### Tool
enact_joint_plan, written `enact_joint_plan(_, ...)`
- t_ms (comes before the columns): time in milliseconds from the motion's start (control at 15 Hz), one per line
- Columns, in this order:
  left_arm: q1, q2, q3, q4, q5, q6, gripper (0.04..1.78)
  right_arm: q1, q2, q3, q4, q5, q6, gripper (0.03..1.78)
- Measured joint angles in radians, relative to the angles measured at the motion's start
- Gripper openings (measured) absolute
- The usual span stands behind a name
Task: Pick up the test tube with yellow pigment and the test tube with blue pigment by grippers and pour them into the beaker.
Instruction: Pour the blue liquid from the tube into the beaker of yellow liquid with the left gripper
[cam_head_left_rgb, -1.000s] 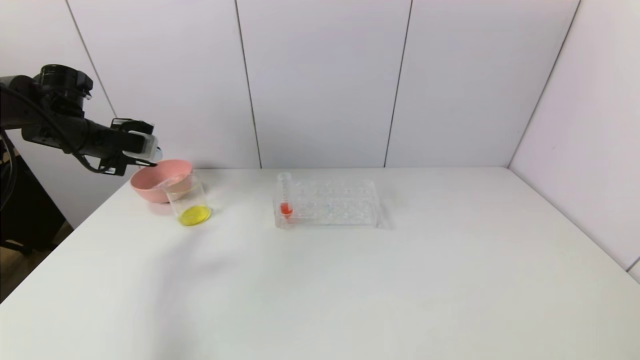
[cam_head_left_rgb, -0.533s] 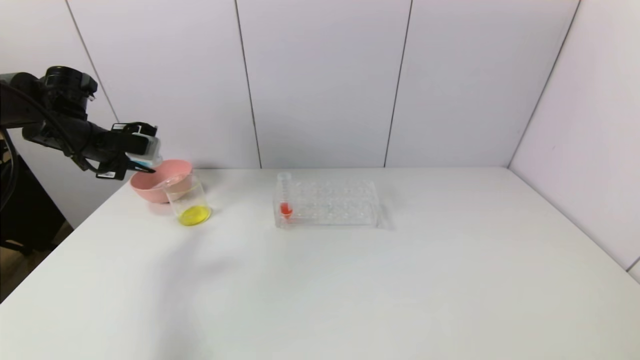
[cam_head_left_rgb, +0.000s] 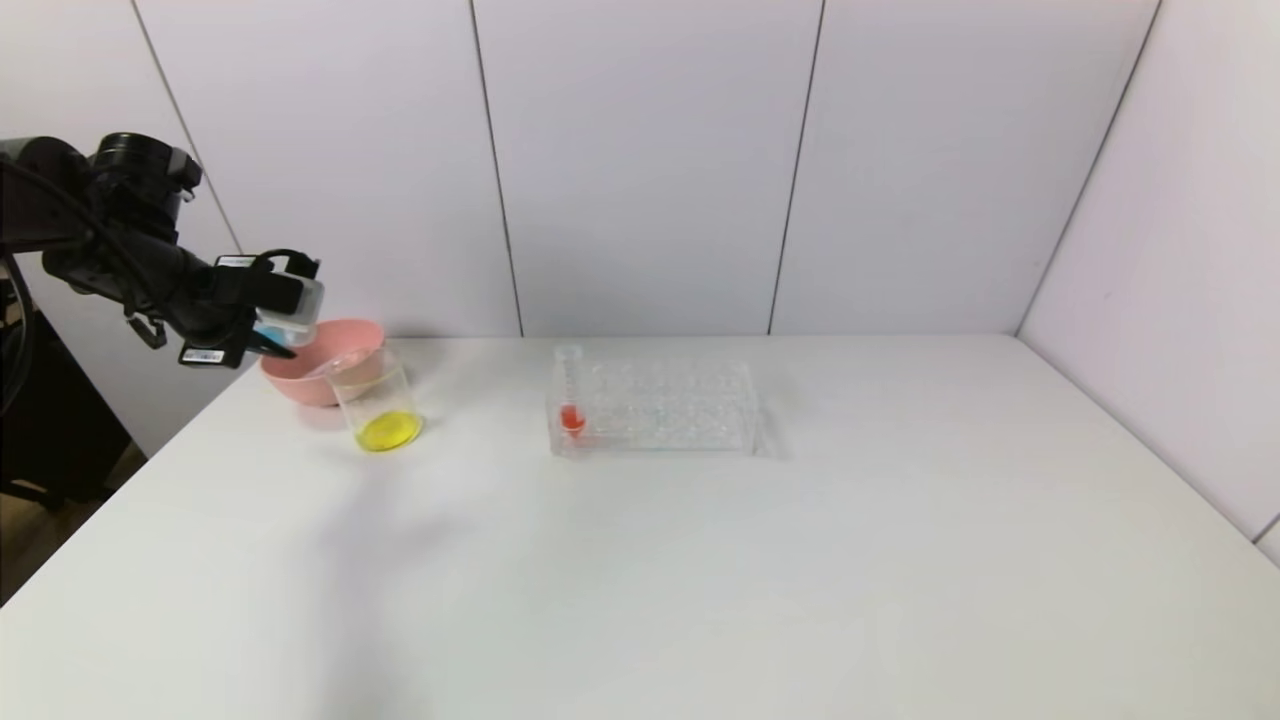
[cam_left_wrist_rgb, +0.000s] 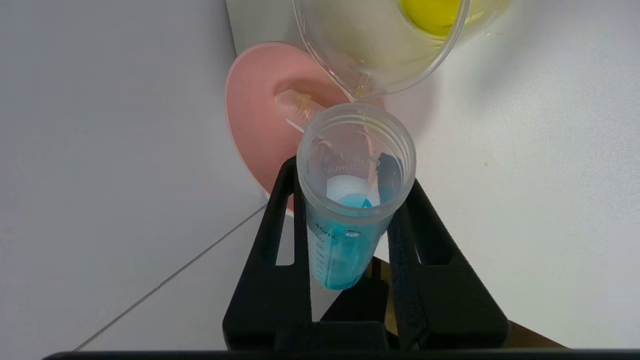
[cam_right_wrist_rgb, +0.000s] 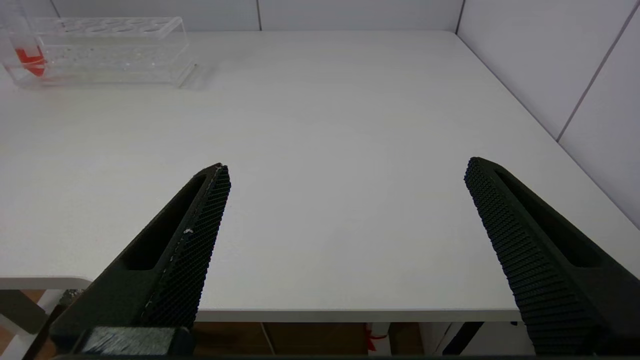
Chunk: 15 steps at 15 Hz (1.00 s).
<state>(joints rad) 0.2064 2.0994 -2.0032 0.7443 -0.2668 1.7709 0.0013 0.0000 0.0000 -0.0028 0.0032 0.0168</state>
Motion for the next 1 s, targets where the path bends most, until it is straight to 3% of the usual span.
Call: enact_joint_plan(1000,-0.034,-0.004,0.000,0.028,0.105,-0.022,0.46,0.000,0.000,0.000,0.000,0.000,0.000,1.71)
